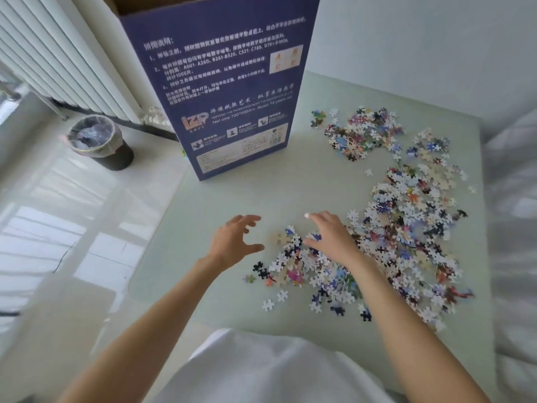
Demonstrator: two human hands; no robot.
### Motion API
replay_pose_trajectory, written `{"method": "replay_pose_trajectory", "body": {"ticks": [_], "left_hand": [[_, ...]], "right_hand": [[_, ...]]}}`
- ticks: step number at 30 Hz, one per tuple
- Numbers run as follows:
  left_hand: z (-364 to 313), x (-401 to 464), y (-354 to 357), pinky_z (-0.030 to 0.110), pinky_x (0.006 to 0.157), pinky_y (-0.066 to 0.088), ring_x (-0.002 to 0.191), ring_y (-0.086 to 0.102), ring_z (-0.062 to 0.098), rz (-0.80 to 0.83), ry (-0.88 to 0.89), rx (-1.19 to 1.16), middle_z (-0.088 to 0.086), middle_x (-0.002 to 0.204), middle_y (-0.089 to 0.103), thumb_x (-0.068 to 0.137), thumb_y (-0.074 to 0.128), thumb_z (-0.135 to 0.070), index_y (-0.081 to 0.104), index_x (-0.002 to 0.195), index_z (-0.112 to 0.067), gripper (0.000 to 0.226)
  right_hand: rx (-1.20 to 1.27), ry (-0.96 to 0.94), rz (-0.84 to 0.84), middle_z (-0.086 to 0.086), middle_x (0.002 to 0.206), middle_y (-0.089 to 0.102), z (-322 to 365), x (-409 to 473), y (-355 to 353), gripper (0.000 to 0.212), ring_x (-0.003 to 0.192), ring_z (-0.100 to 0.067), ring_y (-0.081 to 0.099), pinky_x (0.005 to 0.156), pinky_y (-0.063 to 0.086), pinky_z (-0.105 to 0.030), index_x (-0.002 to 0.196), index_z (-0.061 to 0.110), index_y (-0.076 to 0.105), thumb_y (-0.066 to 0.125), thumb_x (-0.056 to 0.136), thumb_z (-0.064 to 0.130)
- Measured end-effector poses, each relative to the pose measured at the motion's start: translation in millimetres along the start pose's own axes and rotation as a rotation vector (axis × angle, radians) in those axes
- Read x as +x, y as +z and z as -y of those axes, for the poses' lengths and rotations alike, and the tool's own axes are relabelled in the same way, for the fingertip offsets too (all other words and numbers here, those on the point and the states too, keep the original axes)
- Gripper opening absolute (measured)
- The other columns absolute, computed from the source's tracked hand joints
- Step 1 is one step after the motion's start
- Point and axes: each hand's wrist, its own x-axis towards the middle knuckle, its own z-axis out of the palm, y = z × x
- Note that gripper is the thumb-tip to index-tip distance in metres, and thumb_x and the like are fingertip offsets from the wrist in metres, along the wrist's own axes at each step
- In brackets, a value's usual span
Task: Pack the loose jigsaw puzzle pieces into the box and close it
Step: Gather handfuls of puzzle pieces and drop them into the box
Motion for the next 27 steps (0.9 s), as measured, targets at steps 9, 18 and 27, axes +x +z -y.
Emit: {"method": "replay_pose_trajectory", "body": {"ticks": [9,18,27], "left_hand": [[11,-31,50,0.031,0.094,0.045,0.106,0.054,0.023,0.289,-0.066,0.233,0.007,0.13,0.039,0.07,0.08,-0.025,0.039,0.133,-0.019,0.076],[19,-36,64,0.03,0.082,0.05,0.089,0.062,0.021,0.17,-0.094,0.054,0.008,0.113,0.058,0.079,0.071,-0.017,0.054,0.121,-0.017,0.045],[5,-42,84,0.028,0.091,0.042,0.11,0.047,0.021,0.142,-0.082,0.165,0.005,0.118,0.044,0.072,0.075,-0.043,0.041,0.125,-0.016,0.068]], "right_hand": [[-0.204,0.076,0.166,-0.013,0.146,0.018,5,-6,53,0.112,0.133,-0.03,0.021,0.11,0.024,-0.043,0.147,0.023,0.012,0.071,0.061,0.062],[-0.123,-0.131,0.101,-0.011,0.126,0.04,24,-18,79,0.061,0.113,-0.022,0.041,0.089,0.047,-0.029,0.131,0.015,0.038,0.07,0.078,0.017],[-0.081,-0.167,0.072,-0.008,0.116,0.049,23,-14,75,0.055,0.102,-0.02,0.052,0.075,0.044,-0.023,0.123,0.012,0.042,0.072,0.078,0.021]]}}
